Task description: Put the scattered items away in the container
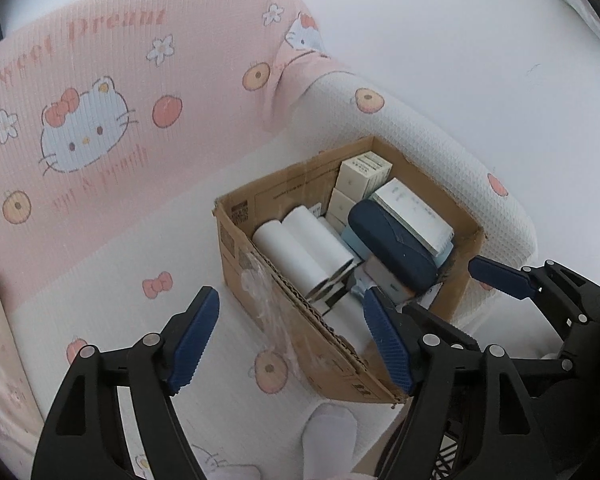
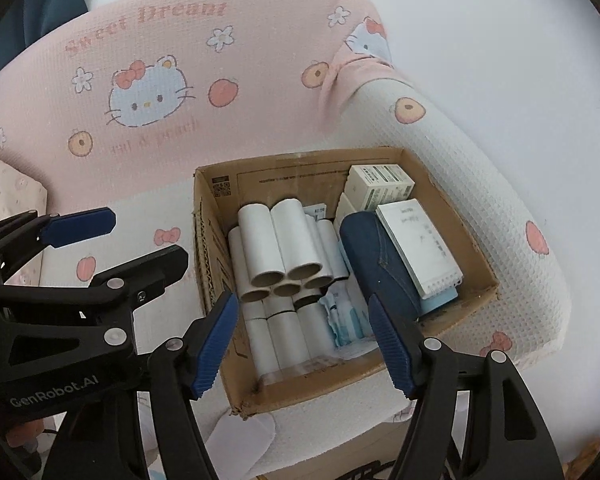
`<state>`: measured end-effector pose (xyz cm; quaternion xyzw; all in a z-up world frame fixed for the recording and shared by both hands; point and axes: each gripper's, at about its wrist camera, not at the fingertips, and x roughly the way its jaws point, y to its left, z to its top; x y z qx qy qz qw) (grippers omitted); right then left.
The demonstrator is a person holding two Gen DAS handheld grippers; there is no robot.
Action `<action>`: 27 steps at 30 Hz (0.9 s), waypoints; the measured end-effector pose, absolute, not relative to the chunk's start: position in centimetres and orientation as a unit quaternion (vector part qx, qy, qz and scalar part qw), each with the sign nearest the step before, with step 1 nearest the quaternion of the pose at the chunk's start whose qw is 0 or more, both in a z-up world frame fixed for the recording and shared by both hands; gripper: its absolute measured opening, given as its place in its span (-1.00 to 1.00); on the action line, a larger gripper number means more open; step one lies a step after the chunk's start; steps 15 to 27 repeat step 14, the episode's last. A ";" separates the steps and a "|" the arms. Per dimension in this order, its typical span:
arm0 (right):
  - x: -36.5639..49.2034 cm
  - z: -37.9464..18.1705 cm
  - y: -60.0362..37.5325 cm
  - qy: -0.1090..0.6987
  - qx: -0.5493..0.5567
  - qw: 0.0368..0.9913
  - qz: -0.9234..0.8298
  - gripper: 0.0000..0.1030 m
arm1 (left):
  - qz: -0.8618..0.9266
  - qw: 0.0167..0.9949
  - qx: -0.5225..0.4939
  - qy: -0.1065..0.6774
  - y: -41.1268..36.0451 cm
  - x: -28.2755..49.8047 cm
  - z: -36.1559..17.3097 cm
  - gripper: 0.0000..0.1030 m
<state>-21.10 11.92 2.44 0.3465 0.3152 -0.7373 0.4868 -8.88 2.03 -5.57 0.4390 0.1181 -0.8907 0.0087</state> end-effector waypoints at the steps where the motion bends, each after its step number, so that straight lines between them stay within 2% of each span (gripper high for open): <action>1: -21.2 2.4 12.0 0.315 0.347 0.485 -0.738 0.30 | -0.890 0.008 0.440 0.119 2.1 -8.9 -5.6 0.51; 27: -21.5 2.3 12.5 0.316 0.351 0.479 -0.740 0.35 | -0.888 0.009 0.447 0.110 2.5 -9.0 -5.6 0.52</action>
